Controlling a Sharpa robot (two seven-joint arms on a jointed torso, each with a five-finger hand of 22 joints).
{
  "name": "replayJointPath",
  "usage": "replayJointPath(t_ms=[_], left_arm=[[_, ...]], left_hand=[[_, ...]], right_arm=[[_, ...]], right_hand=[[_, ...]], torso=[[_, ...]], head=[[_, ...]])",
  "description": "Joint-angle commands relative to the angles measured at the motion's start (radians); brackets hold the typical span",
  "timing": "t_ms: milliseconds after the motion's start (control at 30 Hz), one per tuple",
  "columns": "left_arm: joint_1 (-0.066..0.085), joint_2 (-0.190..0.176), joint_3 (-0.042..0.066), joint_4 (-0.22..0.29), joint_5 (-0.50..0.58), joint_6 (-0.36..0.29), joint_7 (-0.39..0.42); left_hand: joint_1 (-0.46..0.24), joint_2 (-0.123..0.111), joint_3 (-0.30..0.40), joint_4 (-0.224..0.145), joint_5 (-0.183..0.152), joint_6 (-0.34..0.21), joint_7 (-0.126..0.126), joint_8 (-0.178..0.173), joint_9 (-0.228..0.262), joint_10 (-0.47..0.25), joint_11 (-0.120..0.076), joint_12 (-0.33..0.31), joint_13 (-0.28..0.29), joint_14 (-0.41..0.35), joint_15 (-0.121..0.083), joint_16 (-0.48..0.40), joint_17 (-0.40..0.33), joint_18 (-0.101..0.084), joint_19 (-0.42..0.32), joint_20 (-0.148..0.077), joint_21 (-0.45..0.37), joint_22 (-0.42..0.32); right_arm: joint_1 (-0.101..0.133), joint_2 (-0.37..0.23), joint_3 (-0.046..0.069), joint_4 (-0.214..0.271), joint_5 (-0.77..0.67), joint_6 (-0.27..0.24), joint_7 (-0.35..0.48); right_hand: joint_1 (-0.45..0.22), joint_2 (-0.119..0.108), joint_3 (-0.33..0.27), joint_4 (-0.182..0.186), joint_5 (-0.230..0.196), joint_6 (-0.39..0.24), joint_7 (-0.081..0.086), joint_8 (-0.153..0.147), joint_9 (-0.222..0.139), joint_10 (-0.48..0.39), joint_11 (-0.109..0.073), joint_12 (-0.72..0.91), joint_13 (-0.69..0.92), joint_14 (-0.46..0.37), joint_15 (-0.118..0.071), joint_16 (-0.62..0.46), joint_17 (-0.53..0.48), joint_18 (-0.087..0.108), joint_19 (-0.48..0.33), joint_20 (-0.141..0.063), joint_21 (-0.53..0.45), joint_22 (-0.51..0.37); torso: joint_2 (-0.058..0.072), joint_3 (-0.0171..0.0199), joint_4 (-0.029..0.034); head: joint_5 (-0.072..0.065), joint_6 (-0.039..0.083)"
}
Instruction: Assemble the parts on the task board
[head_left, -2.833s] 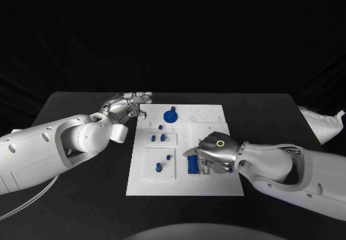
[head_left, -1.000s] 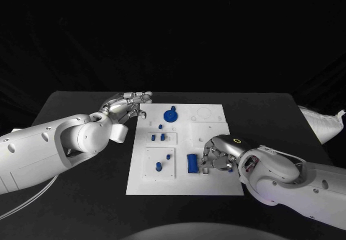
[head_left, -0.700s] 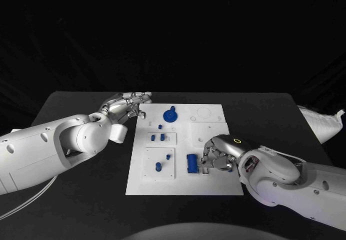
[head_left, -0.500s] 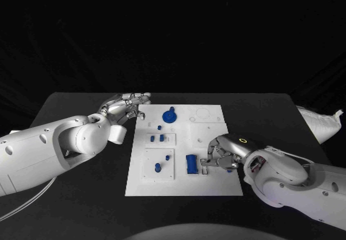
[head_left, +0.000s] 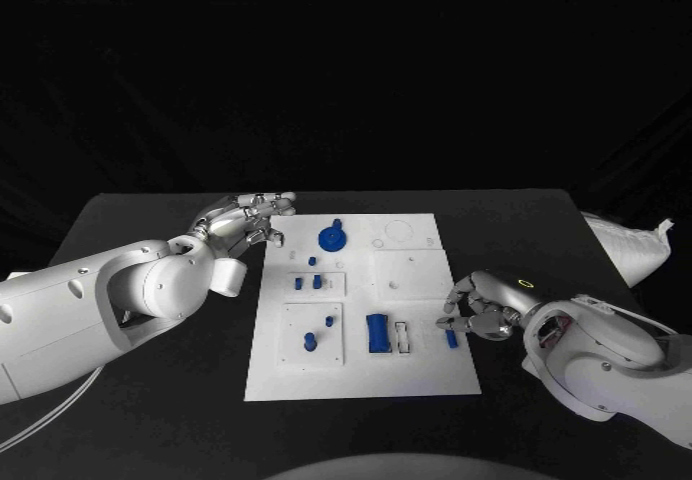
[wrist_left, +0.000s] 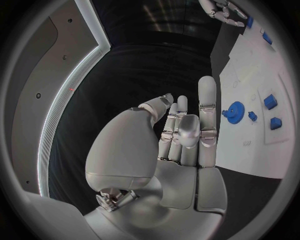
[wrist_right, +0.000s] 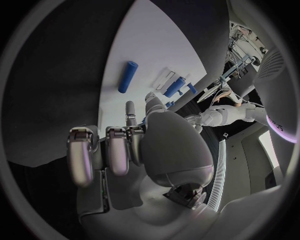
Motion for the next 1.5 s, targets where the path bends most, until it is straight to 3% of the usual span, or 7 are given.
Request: replayJointPath(t_ms=[33, 133, 467, 1000, 1133, 1367, 1500], left_arm=[[0.000, 0.002, 0.000, 0.003, -0.005, 0.011, 0.003], [0.000, 0.003, 0.000, 0.003, -0.009, 0.012, 0.003], [0.000, 0.004, 0.000, 0.002, -0.024, 0.014, 0.002], [0.000, 0.003, 0.000, 0.002, -0.025, 0.015, 0.001], [0.000, 0.003, 0.000, 0.002, -0.025, 0.016, 0.001], [0.000, 0.003, 0.000, 0.003, -0.025, 0.016, 0.002], [0.000, 0.002, 0.000, 0.004, -0.026, 0.016, 0.004]], left_hand=[[-0.001, 0.005, -0.004, -0.003, 0.003, -0.007, -0.003, 0.006, 0.000, -0.006, -0.001, 0.006, 0.001, -0.008, 0.001, -0.002, -0.001, 0.018, -0.006, 0.002, -0.003, -0.001], [-0.001, 0.005, -0.004, -0.003, 0.003, -0.007, -0.003, 0.006, 0.000, -0.006, -0.001, 0.006, 0.001, -0.008, 0.001, -0.002, -0.001, 0.018, -0.006, 0.002, -0.003, -0.001], [-0.001, 0.005, -0.004, -0.003, 0.003, -0.007, -0.003, 0.006, 0.000, -0.006, -0.001, 0.006, 0.001, -0.008, 0.001, -0.002, -0.001, 0.018, -0.006, 0.002, -0.003, -0.001], [-0.001, 0.005, -0.004, -0.003, 0.003, -0.007, -0.003, 0.007, 0.000, -0.007, -0.001, 0.007, 0.001, -0.008, 0.001, -0.002, -0.001, 0.018, -0.006, 0.002, -0.003, 0.000], [-0.001, 0.005, -0.004, -0.003, 0.003, -0.007, -0.003, 0.007, 0.000, -0.007, -0.001, 0.007, 0.001, -0.008, 0.001, -0.002, -0.001, 0.018, -0.006, 0.002, -0.003, 0.000], [-0.001, 0.005, -0.004, -0.003, 0.003, -0.007, -0.003, 0.007, 0.000, -0.007, -0.001, 0.007, 0.001, -0.008, 0.001, -0.002, -0.001, 0.018, -0.006, 0.002, -0.003, 0.000], [-0.001, 0.005, -0.004, -0.003, 0.003, -0.007, -0.002, 0.007, 0.000, -0.007, -0.001, 0.008, 0.001, -0.008, 0.001, -0.002, -0.001, 0.018, -0.006, 0.002, -0.003, -0.001]], right_arm=[[-0.003, -0.005, 0.000, 0.000, -0.016, 0.040, -0.057], [-0.005, -0.008, 0.000, 0.002, -0.037, 0.054, -0.075], [-0.011, -0.011, 0.000, 0.005, -0.076, 0.093, -0.104], [-0.035, 0.016, 0.000, -0.013, -0.093, 0.133, -0.108], [-0.038, 0.028, 0.000, -0.021, -0.123, 0.139, -0.109], [-0.045, 0.050, 0.000, -0.034, -0.210, 0.179, -0.109], [-0.050, 0.058, 0.000, -0.037, -0.261, 0.222, -0.108]], right_hand=[[-0.002, 0.004, -0.014, 0.006, 0.002, 0.020, -0.001, -0.019, -0.008, 0.072, 0.009, -0.003, 0.213, 0.093, 0.008, -0.003, 0.201, -0.008, 0.086, 0.011, -0.004, 0.207], [-0.015, 0.009, -0.023, 0.019, 0.011, 0.038, -0.003, -0.035, -0.014, 0.072, 0.007, -0.004, 0.212, 0.093, 0.007, -0.003, 0.201, -0.008, 0.086, 0.012, -0.004, 0.207], [-0.045, 0.007, -0.058, 0.040, 0.040, 0.080, -0.008, -0.080, -0.026, 0.074, 0.003, -0.002, 0.214, 0.094, 0.003, -0.001, 0.203, -0.008, 0.087, 0.009, -0.002, 0.209], [-0.043, 0.006, -0.076, 0.033, 0.043, 0.105, -0.013, -0.097, -0.026, 0.074, -0.001, -0.002, 0.214, 0.094, 0.000, -0.001, 0.203, -0.008, 0.087, 0.006, -0.003, 0.209], [0.009, 0.012, -0.066, 0.005, 0.003, 0.113, -0.013, -0.110, -0.027, 0.074, -0.003, -0.003, 0.215, 0.094, -0.002, -0.001, 0.202, -0.008, 0.087, 0.004, -0.003, 0.208], [0.127, 0.019, 0.014, -0.064, -0.158, 0.124, -0.012, -0.143, -0.032, 0.074, -0.002, -0.002, 0.216, 0.095, -0.003, 0.006, 0.211, -0.009, 0.088, 0.002, 0.000, 0.213], [0.167, 0.006, 0.061, -0.092, -0.171, 0.130, -0.011, -0.156, -0.035, 0.074, -0.002, -0.001, 0.217, 0.096, -0.002, 0.008, 0.214, -0.010, 0.089, 0.003, 0.003, 0.217]], torso=[[0.000, -0.0001, 0.0003], [0.001, 0.0012, 0.0019], [0.001, -0.0002, 0.0037], [0.000, 0.0001, 0.0031], [0.000, 0.0003, 0.0040], [0.001, 0.0002, 0.0035], [0.001, 0.0002, 0.0035]], head=[[-0.010, 0.004], [-0.015, 0.003], [-0.022, 0.004], [-0.019, -0.001], [-0.018, -0.001], [-0.017, -0.001], [-0.017, -0.004]])
